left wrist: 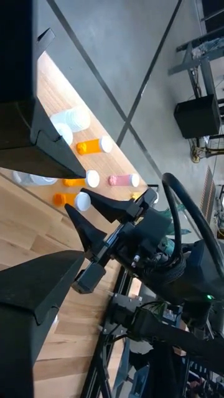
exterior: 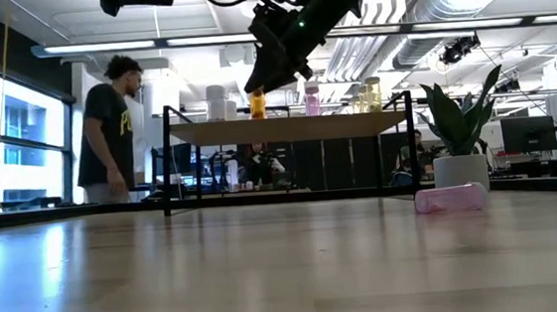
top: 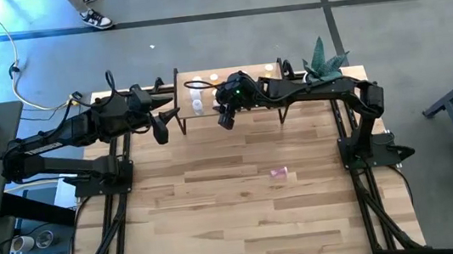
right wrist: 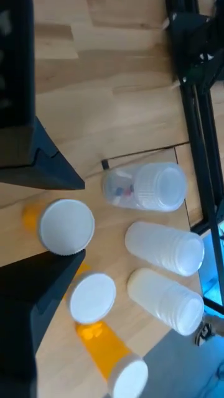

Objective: Pick and place medicine bottles onto shelf by color
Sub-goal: Put the orange pill bottle aligned with the other orange pill bottles on the shelf, then put the pink pill bottle aligned with the other pink pill bottles on the shelf

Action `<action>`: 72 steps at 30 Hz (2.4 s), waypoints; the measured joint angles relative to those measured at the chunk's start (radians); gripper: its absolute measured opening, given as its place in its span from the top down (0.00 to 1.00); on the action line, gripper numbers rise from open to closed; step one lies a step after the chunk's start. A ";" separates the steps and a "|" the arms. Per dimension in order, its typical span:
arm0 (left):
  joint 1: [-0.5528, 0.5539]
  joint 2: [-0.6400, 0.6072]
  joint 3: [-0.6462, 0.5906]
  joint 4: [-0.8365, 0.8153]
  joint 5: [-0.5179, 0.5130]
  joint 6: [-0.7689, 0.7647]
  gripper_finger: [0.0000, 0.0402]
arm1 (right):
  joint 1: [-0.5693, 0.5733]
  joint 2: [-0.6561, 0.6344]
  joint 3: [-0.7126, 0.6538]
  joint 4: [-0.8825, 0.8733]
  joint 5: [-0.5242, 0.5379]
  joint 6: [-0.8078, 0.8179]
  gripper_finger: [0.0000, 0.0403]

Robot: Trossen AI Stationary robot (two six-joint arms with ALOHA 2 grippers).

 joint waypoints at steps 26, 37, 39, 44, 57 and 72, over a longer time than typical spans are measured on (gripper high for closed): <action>0.000 0.000 0.000 0.000 0.000 0.016 0.53 | 0.000 -0.011 0.000 0.028 0.015 -0.031 0.60; 0.000 0.000 0.000 0.000 0.000 0.016 0.53 | 0.001 -0.050 0.000 0.041 0.013 -0.031 0.60; 0.000 0.000 0.000 0.000 0.000 0.016 0.53 | 0.001 -0.062 0.000 0.043 0.013 -0.031 0.60; 0.000 0.000 0.000 0.000 0.000 0.024 0.53 | 0.001 -0.118 0.000 0.028 0.013 0.010 0.60; 0.000 0.000 0.000 -0.001 0.039 0.153 0.53 | 0.075 -0.307 0.000 -0.139 0.014 0.349 0.60; 0.000 0.000 0.000 0.000 0.084 0.270 0.53 | 0.235 -0.324 -0.043 -0.555 0.023 0.665 0.60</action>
